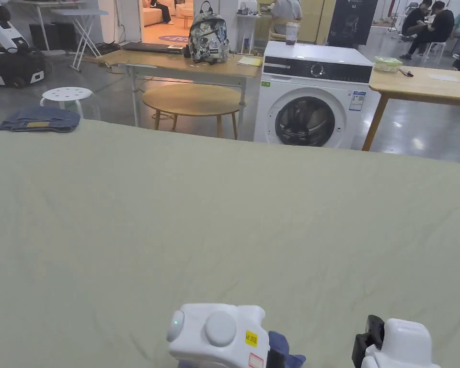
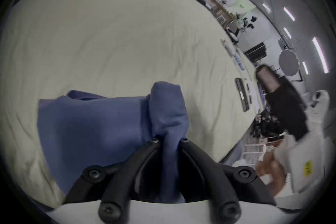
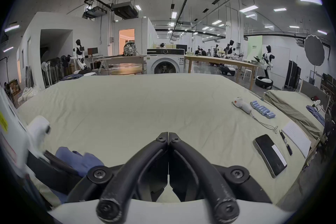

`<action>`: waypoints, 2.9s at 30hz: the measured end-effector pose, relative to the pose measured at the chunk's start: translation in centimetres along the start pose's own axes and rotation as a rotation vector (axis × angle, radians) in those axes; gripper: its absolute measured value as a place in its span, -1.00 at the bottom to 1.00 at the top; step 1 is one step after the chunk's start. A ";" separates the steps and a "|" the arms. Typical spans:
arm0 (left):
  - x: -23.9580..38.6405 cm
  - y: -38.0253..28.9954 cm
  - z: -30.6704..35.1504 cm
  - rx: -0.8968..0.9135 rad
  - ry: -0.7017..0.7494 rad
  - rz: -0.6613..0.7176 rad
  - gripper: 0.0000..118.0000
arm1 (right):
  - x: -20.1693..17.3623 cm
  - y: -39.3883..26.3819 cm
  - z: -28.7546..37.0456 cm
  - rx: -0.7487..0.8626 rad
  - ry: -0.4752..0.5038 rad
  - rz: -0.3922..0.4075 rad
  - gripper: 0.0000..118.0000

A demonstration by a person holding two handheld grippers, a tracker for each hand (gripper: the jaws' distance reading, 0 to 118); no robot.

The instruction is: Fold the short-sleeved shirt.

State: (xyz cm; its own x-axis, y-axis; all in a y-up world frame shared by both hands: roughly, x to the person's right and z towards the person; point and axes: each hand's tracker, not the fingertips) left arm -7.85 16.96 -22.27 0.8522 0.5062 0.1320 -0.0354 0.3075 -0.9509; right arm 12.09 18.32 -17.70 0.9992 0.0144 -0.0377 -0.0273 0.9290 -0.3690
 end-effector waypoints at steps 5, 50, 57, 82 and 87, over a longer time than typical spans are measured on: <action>-0.3 -0.8 -0.1 -0.001 -0.042 0.035 -0.40 | 0.5 -0.1 0.1 -0.009 -0.009 0.001 -1.00; -3.3 -3.8 12.0 1.038 0.477 -0.250 -1.00 | -2.1 4.4 0.4 0.211 0.006 -0.024 -1.00; -5.8 -4.5 13.5 1.209 0.691 -0.210 -1.00 | -3.1 5.3 0.7 0.297 -0.006 0.002 -1.00; -9.9 -9.9 11.9 0.922 0.532 -0.127 -1.00 | -8.1 -9.1 -2.4 -0.319 0.128 0.119 -1.00; -12.3 -10.2 11.3 0.704 0.329 -0.007 -0.90 | -8.1 -8.9 -3.0 -0.299 0.120 0.150 -1.00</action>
State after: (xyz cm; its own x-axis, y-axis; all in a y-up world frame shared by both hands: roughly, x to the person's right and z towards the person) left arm -23.91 16.72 -10.99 0.9610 0.2706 -0.0573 -0.2585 0.8053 -0.5336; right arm 4.17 8.79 -16.91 0.9732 0.0826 -0.2148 -0.1991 0.7700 -0.6061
